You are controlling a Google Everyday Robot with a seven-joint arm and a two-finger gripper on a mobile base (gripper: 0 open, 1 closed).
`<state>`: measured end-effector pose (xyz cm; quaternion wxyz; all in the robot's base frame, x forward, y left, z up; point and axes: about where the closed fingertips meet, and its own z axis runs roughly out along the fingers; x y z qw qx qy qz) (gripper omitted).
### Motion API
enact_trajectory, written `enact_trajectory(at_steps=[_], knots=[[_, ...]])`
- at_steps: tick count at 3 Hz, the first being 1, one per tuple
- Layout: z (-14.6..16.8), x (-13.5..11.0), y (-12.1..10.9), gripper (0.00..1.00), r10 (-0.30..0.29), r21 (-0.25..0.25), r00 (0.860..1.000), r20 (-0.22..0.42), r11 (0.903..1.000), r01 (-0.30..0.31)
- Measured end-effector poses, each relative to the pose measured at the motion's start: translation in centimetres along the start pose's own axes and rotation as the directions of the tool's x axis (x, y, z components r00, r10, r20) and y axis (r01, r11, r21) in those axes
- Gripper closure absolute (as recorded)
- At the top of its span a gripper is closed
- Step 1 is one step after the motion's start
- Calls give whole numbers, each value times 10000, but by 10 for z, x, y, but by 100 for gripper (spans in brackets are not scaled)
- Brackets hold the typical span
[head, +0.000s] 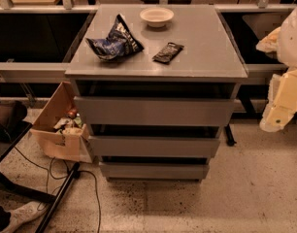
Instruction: Open bottom drawer
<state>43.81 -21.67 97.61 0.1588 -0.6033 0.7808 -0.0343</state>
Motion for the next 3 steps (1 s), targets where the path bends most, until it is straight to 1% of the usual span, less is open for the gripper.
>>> enact_trajectory(at_steps=[1,2,3], knots=[[2,-3,0,0,-50,34,10000,17,10000,50],[7,-11,1,0,-206,129,9998,61,9997,205],[64,-2,6,0,206,687,9974,-684,9975,-159]])
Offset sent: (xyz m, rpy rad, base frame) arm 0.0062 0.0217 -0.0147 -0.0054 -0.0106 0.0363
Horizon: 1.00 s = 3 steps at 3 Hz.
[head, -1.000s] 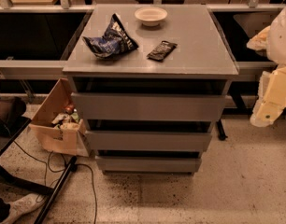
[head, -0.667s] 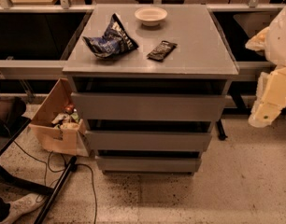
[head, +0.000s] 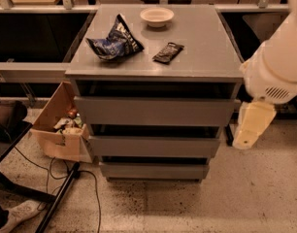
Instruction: Open bottom drawer
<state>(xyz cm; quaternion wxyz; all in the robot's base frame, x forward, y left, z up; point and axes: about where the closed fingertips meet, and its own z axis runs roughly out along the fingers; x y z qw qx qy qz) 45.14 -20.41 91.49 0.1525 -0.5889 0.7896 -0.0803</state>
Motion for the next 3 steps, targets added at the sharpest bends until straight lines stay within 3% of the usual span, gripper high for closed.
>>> enact_trajectory(at_steps=[1,2,3], knots=[[81,26,14,0,-37,2,9923,-1241,10000,38],[174,63,34,0,-544,-518,9708,-2336,9977,435],[261,94,51,0,-764,-1219,9599,-2697,9915,447]])
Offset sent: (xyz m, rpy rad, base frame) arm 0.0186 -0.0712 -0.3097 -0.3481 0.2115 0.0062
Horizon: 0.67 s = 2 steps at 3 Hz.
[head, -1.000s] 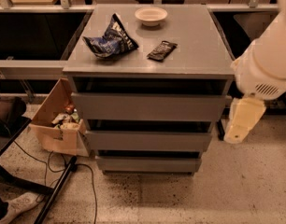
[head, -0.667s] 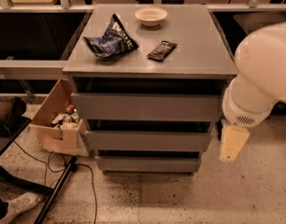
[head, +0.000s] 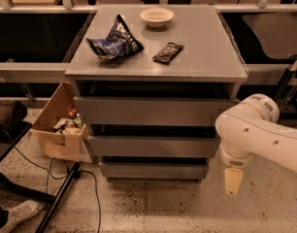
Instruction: Open bottom drawer
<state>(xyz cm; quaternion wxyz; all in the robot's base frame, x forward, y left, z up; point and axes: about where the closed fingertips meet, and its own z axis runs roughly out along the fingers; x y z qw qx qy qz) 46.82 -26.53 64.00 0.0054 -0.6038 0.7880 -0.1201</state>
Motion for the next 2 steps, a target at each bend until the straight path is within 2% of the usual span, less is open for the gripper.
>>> enact_trajectory(at_steps=[1,2], knots=[[5,-1,0,0,-30,-35,10000,17,10000,30],[52,-10,-2,0,-315,-381,9993,186,9988,322]])
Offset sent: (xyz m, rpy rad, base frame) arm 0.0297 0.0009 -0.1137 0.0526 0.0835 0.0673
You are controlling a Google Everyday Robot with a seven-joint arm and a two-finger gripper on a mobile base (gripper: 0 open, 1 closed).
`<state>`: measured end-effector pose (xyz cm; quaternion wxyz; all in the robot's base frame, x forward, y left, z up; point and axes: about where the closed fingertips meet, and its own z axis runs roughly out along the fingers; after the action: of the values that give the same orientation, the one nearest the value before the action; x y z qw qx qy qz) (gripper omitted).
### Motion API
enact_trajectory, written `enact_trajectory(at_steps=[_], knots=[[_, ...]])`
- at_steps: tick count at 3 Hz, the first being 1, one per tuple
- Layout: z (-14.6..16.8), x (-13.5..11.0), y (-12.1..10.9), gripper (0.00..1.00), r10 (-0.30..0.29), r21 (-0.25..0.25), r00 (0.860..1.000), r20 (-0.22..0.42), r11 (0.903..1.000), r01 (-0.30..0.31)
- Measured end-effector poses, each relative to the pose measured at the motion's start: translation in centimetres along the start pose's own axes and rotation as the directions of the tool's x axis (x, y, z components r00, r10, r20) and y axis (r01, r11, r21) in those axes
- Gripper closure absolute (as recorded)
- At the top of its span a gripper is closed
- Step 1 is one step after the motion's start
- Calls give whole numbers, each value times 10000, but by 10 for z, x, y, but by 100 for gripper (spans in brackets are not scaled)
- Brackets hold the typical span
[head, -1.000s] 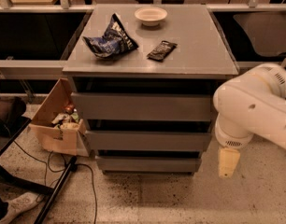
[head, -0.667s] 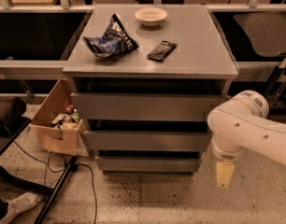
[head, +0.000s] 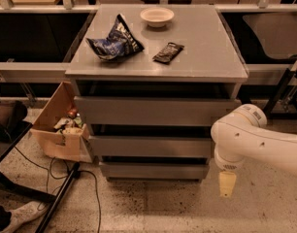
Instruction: Open bottom drawer
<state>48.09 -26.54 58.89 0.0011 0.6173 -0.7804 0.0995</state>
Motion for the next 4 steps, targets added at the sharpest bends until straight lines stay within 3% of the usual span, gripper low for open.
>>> enact_trajectory(at_steps=[1,3,4], knots=[[66,-22,-23,0,-122,-146,9994,309,9998,126],[178,-71,-68,0,-506,230,9910,1238,9986,481],[228,-76,-48,0,-188,12,9800,1979,9998,190]])
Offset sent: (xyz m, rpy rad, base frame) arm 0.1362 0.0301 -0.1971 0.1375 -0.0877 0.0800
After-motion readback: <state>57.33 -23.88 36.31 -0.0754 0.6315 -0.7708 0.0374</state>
